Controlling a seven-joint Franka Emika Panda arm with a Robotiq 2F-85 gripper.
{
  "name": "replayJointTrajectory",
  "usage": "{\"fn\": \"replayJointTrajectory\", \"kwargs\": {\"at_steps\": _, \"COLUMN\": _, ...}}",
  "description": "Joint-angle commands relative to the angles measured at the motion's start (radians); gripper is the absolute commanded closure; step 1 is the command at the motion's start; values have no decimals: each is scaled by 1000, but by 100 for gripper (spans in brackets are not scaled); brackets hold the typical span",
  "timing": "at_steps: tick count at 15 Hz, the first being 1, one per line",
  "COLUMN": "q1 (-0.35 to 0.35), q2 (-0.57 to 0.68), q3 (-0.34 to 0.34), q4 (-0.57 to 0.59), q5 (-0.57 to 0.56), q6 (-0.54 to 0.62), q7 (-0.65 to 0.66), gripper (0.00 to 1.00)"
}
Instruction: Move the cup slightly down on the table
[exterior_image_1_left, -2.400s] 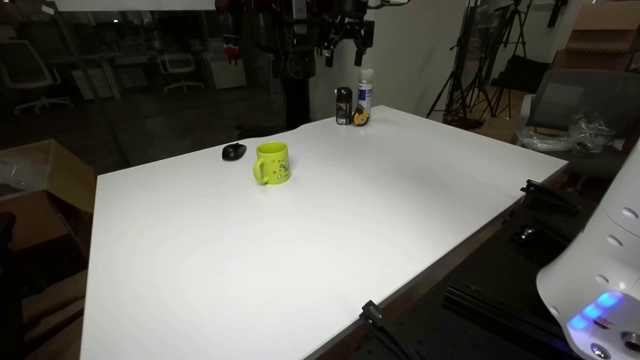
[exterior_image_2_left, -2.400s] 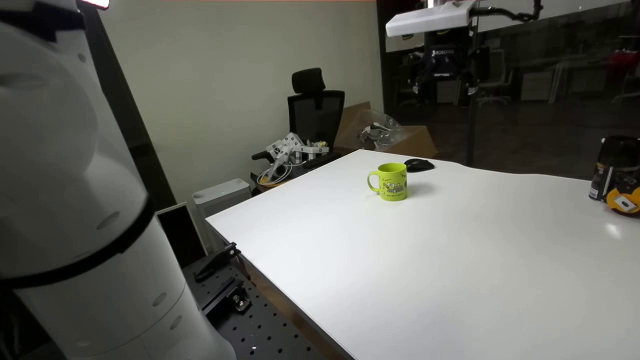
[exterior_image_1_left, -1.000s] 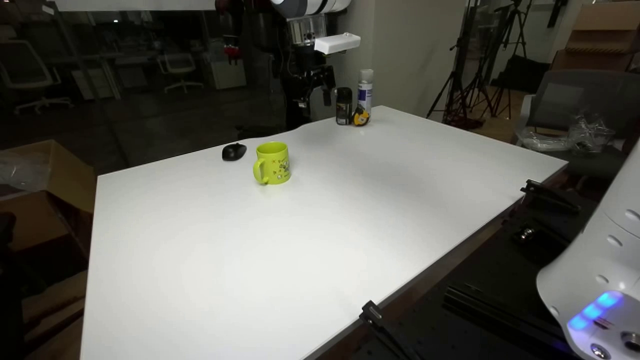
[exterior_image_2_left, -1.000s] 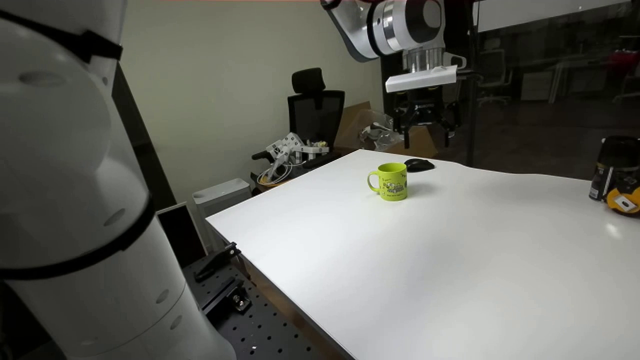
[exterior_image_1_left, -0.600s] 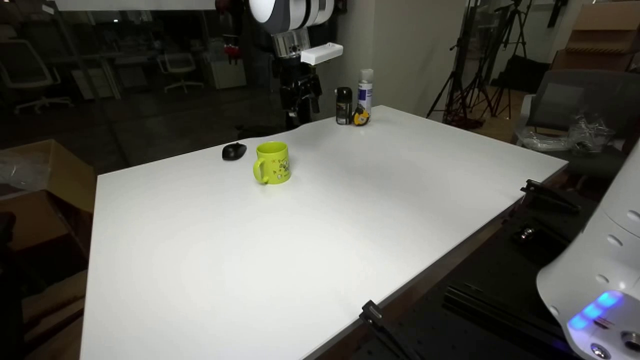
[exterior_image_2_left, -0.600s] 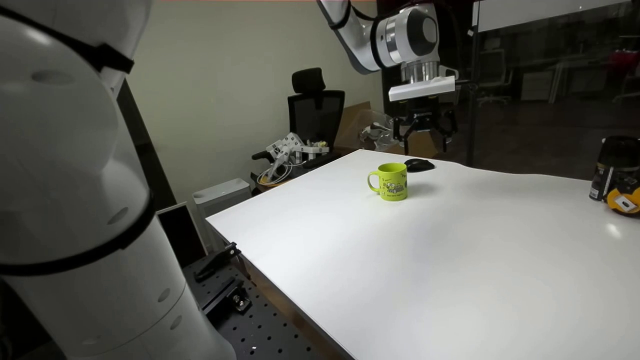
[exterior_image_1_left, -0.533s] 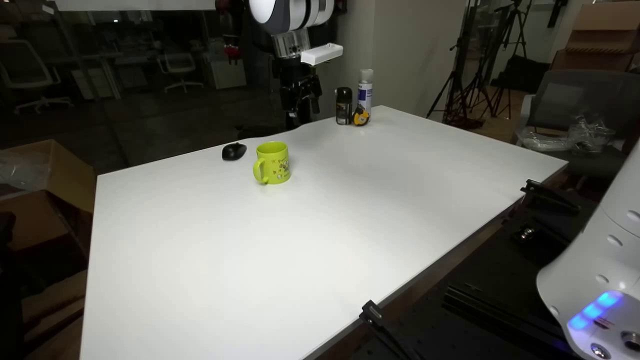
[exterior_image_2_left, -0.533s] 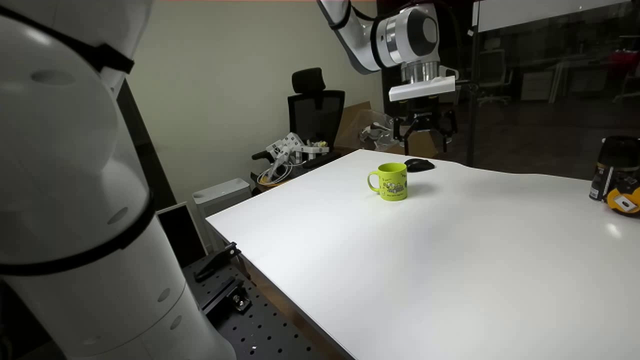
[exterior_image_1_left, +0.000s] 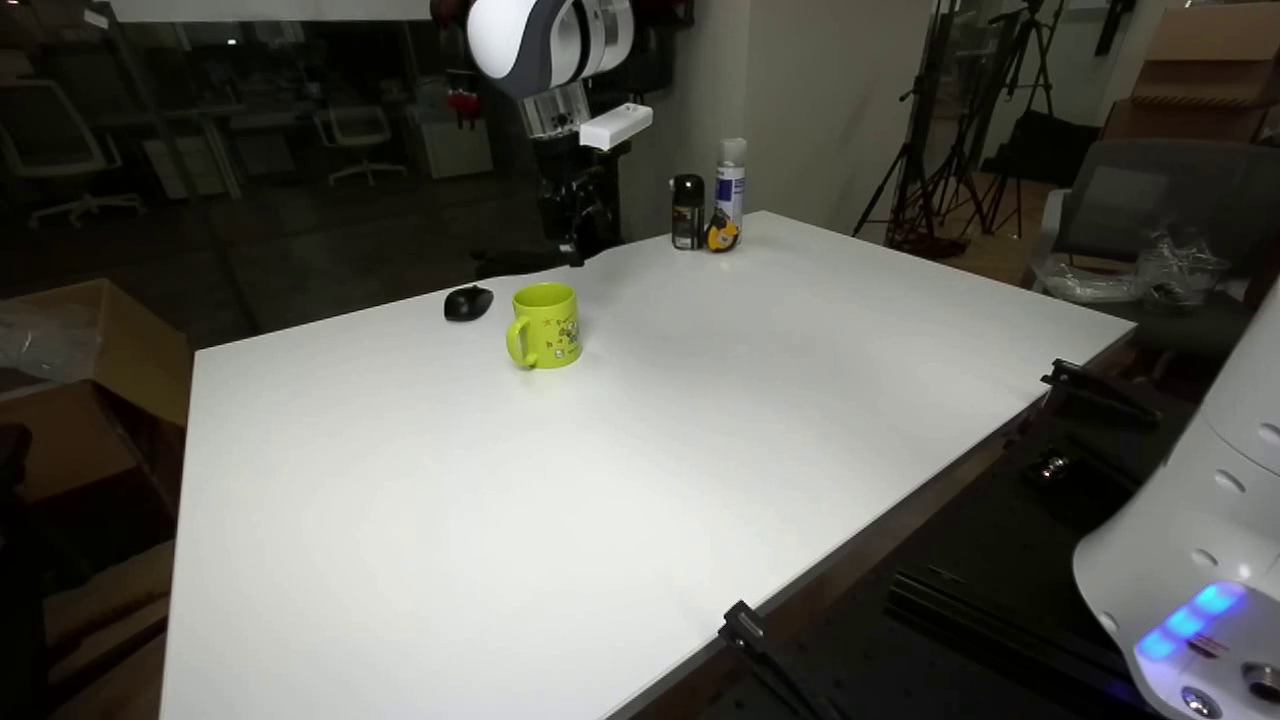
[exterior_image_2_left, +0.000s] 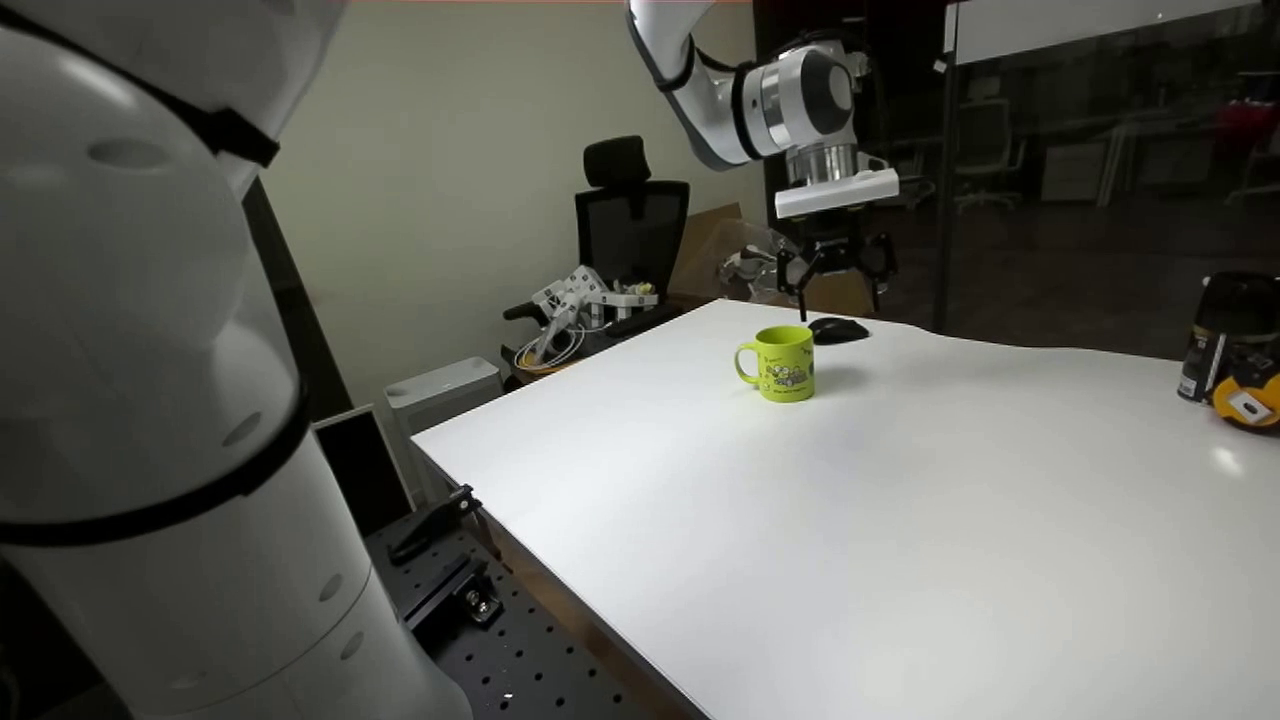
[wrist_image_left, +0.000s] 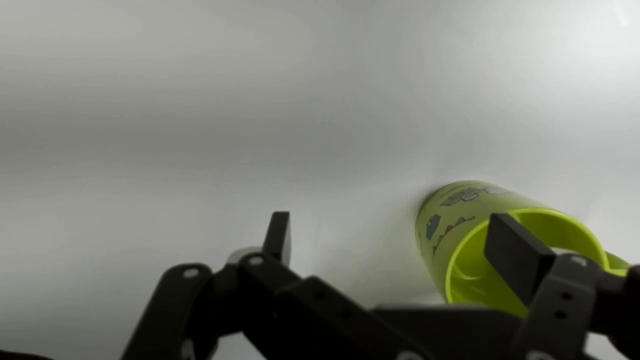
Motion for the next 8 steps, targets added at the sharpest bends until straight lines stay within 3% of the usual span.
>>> {"fn": "replayJointTrajectory", "kwargs": {"at_steps": 1, "q1": 28, "q2": 121, "q3": 9, "q4": 199, "q5": -42, "q6": -88, "q7": -48, "gripper": 0}}
{"fn": "replayJointTrajectory", "kwargs": {"at_steps": 2, "q1": 42, "q2": 156, "q3": 12, "q4": 250, "q5": -52, "q6": -103, "q7": -62, "gripper": 0}}
{"fn": "replayJointTrajectory", "kwargs": {"at_steps": 3, "q1": 21, "q2": 77, "q3": 13, "q4": 116, "q5": -30, "q6": -47, "q7": -35, "gripper": 0}}
{"fn": "replayJointTrajectory", "kwargs": {"at_steps": 8, "q1": 40, "q2": 144, "q3": 15, "q4": 209, "q5": -42, "q6": -74, "q7": -54, "gripper": 0}}
